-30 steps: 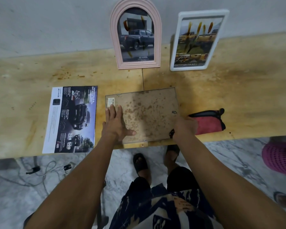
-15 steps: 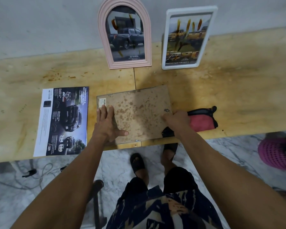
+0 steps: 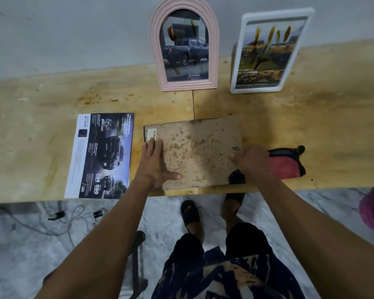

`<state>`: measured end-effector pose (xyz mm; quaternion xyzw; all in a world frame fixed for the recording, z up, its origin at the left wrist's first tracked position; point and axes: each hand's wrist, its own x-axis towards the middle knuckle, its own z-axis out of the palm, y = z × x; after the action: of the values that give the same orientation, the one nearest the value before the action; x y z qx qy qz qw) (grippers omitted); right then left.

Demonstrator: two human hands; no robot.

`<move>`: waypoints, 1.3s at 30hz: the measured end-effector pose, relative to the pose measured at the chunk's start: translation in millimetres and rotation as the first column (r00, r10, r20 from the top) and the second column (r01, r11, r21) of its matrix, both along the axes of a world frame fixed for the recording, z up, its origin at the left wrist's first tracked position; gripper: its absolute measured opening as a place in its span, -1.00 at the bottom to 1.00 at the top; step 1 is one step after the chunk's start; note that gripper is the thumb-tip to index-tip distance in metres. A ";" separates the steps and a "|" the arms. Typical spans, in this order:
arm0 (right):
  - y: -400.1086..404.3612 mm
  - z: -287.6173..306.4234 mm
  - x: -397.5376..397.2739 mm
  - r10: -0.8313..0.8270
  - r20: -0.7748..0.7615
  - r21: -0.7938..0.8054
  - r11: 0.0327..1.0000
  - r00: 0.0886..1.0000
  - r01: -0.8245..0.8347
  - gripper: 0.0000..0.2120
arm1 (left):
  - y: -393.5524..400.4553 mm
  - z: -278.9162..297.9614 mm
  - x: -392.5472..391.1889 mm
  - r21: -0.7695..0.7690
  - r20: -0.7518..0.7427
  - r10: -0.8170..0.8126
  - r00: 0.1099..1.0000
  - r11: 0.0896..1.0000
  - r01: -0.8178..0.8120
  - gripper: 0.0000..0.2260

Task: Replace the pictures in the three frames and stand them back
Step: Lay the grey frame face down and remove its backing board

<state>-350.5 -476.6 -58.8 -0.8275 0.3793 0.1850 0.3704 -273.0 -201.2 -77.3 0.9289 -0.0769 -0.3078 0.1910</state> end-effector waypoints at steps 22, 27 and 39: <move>-24.3 1.8 -1.3 -0.137 -0.059 0.276 0.950 0.989 0.148 -0.65 | -7.6 1.0 -2.8 0.095 -0.027 0.020 0.999 0.995 -0.017 0.35; -33.4 1.8 -5.8 -0.242 -0.045 0.315 0.917 0.969 0.244 -0.75 | -7.6 5.2 -3.2 0.104 -0.053 -0.005 0.999 0.994 0.010 0.34; -56.2 20.0 -17.2 -0.526 0.068 0.456 0.772 0.848 0.442 -0.79 | -3.7 1.3 1.5 0.116 -0.084 -0.060 0.995 0.991 0.070 0.40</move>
<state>-367.7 -532.7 -38.8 -0.6142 0.4932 0.0802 0.6108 -271.4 -204.9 -76.0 0.9225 -0.0810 -0.3549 0.1282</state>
